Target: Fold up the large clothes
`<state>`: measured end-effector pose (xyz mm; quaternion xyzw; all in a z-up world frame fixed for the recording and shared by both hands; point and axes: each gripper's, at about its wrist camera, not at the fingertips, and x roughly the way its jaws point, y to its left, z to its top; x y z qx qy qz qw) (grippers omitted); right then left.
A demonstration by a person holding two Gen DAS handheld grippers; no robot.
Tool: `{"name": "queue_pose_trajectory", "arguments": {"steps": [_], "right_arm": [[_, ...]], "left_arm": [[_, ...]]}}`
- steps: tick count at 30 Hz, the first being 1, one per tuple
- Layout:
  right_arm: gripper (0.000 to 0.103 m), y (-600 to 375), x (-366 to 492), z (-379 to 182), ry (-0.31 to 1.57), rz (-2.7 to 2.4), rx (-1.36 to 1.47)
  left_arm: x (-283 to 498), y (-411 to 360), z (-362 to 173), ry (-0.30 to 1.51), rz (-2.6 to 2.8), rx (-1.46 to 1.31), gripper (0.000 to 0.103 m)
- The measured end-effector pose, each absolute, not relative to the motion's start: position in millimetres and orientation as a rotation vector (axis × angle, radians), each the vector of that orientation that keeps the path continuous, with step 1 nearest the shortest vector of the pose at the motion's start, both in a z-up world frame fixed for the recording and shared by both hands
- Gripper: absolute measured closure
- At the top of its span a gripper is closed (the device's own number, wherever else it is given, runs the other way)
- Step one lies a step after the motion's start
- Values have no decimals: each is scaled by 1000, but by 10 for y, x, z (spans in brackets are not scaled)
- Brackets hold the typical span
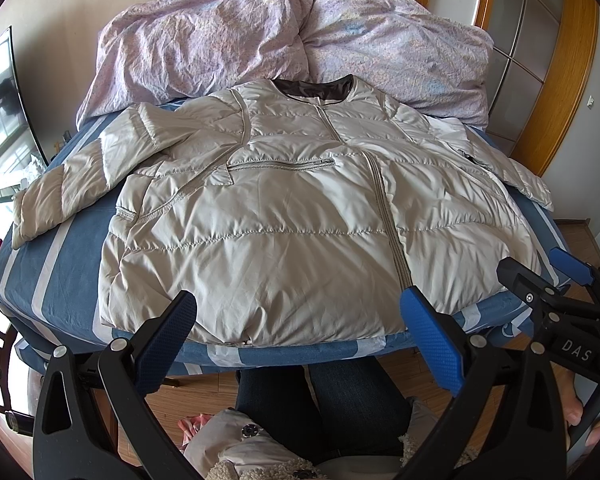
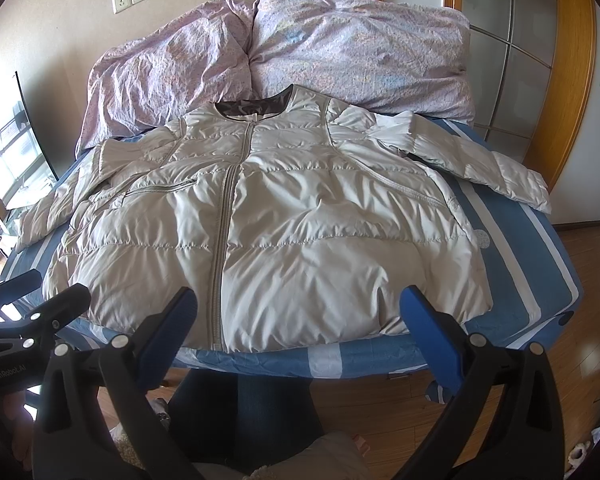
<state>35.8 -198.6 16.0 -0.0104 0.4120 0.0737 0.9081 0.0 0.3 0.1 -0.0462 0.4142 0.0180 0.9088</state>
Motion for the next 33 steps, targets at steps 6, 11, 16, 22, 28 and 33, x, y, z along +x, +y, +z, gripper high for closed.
{"name": "queue_pose_trajectory", "arguments": {"steps": [6, 11, 16, 22, 28, 33], "right_arm": [[2, -1994, 354, 159, 850, 152, -21], [2, -1990, 358, 154, 851, 152, -21], [2, -1986, 362, 149, 851, 153, -21], [2, -1995, 372, 159, 851, 153, -19], [2, -2126, 447, 167, 849, 175, 86], [2, -2516, 705, 199, 809, 164, 245]], "left_arm": [[-1, 3, 1, 854, 37, -95, 1], [0, 2, 0, 854, 37, -95, 1], [0, 2, 0, 855, 37, -95, 1], [0, 3, 0, 855, 37, -95, 1], [51, 28, -36, 885, 47, -99, 1], [181, 48, -89, 914, 14, -116, 1]]}}
